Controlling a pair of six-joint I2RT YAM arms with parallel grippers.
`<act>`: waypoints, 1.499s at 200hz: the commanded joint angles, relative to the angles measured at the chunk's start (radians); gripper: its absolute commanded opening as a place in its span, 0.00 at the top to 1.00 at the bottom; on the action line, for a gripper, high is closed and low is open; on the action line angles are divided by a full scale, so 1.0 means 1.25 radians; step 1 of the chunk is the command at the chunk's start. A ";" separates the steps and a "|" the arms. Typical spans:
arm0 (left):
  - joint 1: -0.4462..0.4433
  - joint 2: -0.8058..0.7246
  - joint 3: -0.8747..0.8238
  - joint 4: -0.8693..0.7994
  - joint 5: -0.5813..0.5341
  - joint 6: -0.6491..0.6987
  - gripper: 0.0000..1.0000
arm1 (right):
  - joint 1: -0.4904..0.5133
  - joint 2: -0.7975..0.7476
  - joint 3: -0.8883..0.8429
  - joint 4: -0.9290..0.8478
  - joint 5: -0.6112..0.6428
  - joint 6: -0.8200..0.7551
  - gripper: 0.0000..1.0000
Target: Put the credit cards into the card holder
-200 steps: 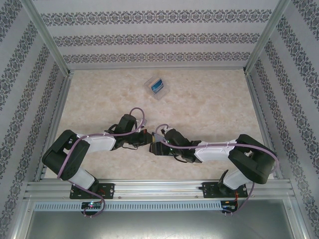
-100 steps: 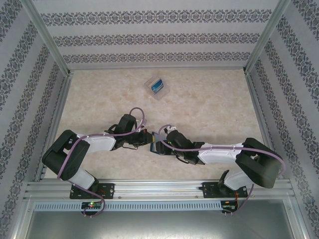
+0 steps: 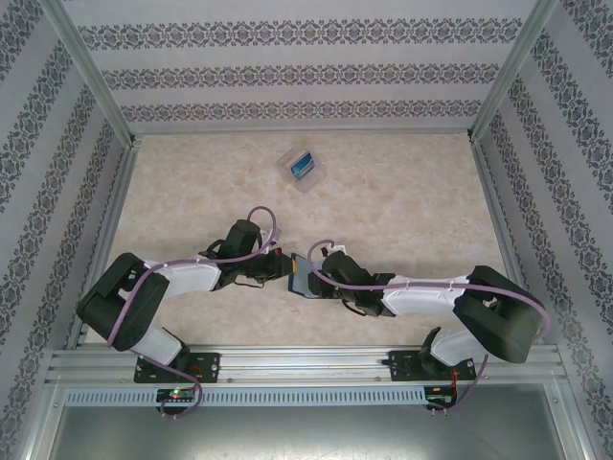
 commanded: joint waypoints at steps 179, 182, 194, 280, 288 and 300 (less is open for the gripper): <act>0.007 -0.023 -0.011 -0.020 0.009 0.026 0.89 | 0.022 0.068 0.009 0.051 0.010 0.024 0.53; 0.008 -0.025 -0.012 -0.021 0.009 0.026 0.88 | 0.023 0.073 0.009 0.052 0.009 0.026 0.53; 0.008 -0.037 -0.015 -0.024 0.012 0.023 0.85 | 0.023 0.089 0.012 0.051 0.007 0.030 0.54; 0.011 -0.084 -0.029 -0.033 -0.002 0.039 0.87 | 0.023 0.109 0.016 0.052 0.018 0.028 0.55; 0.010 -0.075 -0.025 -0.029 0.008 0.039 0.83 | 0.023 0.110 0.017 0.056 0.013 0.027 0.54; 0.010 -0.060 -0.017 -0.031 0.019 0.039 0.72 | 0.023 0.111 0.020 0.056 0.011 0.026 0.54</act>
